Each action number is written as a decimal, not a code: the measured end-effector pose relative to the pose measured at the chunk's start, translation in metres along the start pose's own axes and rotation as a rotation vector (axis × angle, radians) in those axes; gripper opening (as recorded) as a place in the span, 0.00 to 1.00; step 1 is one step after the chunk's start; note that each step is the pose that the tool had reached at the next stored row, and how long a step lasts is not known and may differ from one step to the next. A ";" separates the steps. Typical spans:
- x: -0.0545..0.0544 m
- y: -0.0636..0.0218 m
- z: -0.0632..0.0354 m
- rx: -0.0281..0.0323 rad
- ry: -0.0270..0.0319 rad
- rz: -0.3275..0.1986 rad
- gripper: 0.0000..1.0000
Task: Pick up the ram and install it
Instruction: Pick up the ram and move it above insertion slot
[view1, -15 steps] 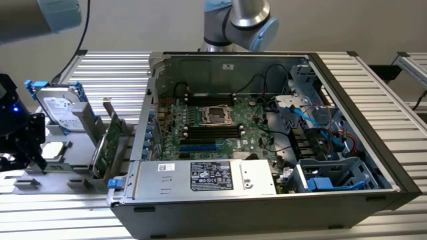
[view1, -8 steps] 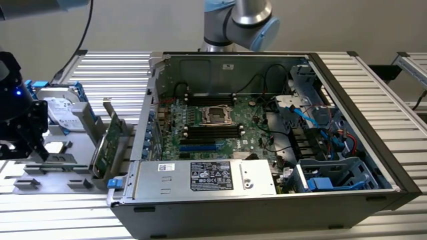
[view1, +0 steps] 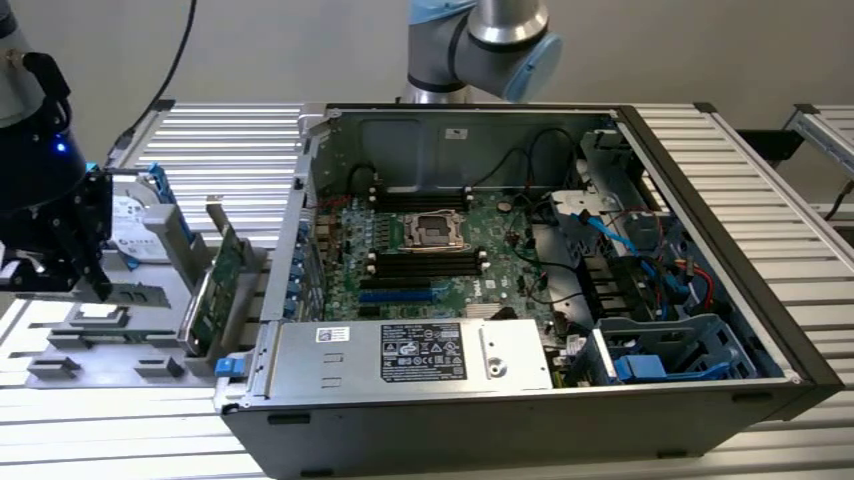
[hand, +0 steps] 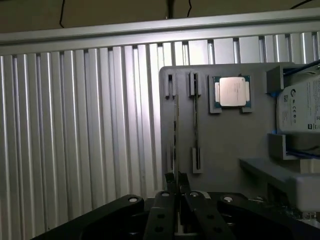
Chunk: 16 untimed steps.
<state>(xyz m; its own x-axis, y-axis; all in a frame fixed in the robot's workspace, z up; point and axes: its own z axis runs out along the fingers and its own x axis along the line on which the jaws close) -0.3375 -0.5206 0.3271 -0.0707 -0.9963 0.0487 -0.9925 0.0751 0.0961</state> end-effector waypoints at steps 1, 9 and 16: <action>0.000 -0.0041 -0.0042 -0.0033 0.0003 0.000 0.14; -0.001 -0.0375 -0.0351 -0.0288 0.0022 -0.001 0.14; -0.002 -0.0642 -0.0619 -0.0504 0.0039 -0.002 0.14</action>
<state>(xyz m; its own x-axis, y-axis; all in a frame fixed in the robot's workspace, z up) -0.2674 -0.5206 0.3824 -0.0682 -0.9963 0.0523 -0.9864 0.0752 0.1462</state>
